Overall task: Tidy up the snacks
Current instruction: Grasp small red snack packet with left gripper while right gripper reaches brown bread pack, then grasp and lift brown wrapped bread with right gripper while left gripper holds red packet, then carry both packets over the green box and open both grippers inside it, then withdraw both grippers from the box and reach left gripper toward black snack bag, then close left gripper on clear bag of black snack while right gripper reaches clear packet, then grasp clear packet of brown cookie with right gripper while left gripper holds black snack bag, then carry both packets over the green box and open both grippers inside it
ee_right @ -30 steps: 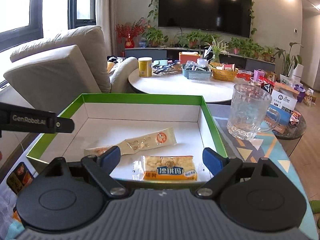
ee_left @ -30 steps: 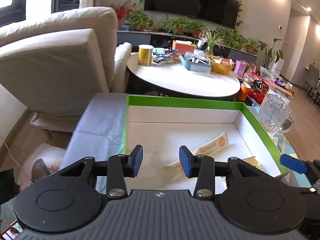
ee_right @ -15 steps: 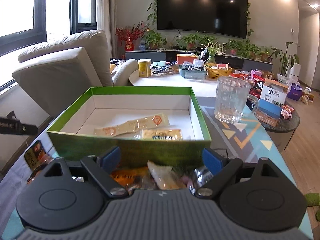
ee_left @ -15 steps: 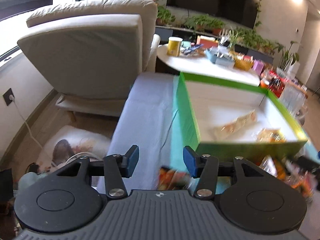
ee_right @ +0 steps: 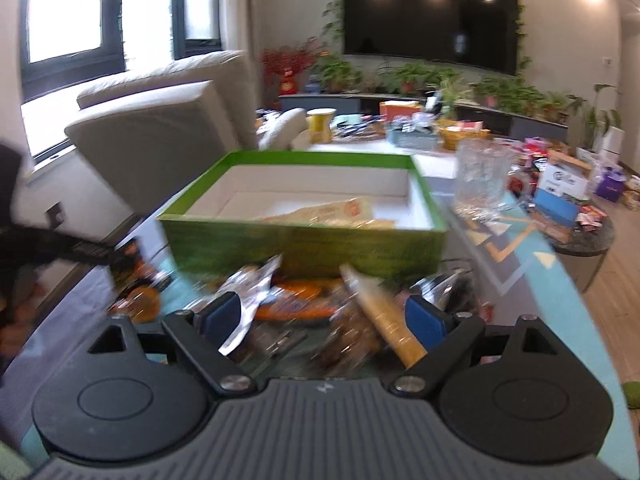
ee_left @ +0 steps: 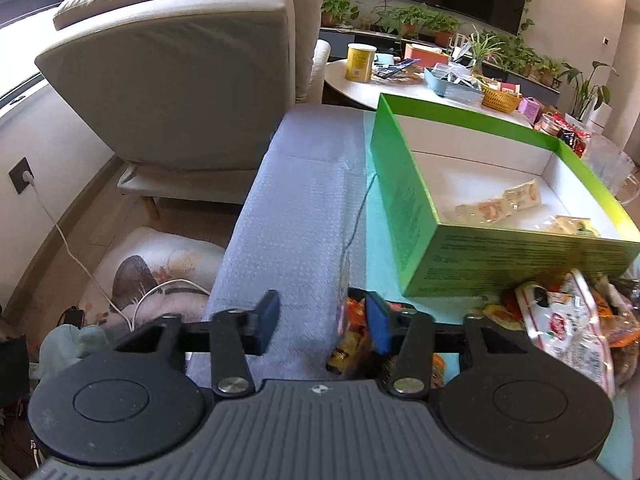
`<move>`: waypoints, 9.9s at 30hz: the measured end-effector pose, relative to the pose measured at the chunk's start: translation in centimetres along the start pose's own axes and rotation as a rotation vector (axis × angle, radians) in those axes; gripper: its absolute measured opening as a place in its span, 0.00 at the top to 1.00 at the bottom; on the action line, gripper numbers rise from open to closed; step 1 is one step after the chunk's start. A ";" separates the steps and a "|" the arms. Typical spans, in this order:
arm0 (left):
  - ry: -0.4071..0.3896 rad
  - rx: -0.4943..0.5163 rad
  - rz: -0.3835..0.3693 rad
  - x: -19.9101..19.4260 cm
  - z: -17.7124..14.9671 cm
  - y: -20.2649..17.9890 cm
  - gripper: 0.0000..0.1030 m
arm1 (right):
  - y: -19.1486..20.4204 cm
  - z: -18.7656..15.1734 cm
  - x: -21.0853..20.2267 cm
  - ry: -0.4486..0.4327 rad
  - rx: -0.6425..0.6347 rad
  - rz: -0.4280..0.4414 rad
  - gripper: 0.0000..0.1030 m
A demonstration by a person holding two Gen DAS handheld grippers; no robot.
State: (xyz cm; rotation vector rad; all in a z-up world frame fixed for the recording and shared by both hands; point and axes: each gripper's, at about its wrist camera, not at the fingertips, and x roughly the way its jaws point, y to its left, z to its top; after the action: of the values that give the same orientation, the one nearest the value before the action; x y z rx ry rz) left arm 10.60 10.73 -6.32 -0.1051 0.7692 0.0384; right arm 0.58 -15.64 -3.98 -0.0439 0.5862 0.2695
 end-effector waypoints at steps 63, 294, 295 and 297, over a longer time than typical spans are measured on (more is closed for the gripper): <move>-0.236 0.000 -0.113 -9.2 0.7 -3.2 0.99 | 4.5 -4.4 0.8 0.158 -0.088 0.226 0.58; -0.236 0.112 -0.208 -9.3 0.0 -5.9 0.74 | 0.2 1.2 0.2 -0.138 -0.028 0.078 0.59; -0.242 0.111 -0.213 -9.2 0.3 -6.1 0.74 | 0.1 1.5 0.2 -0.151 -0.026 0.075 0.59; -0.249 0.109 -0.218 -8.9 0.8 -6.7 0.74 | -0.2 2.2 0.4 -0.175 -0.027 0.067 0.59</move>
State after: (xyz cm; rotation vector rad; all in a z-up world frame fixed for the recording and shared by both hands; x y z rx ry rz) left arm 5.25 4.22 1.03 -0.0782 0.5063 -0.1947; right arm 2.08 -15.45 -2.38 -0.0262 0.4107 0.3427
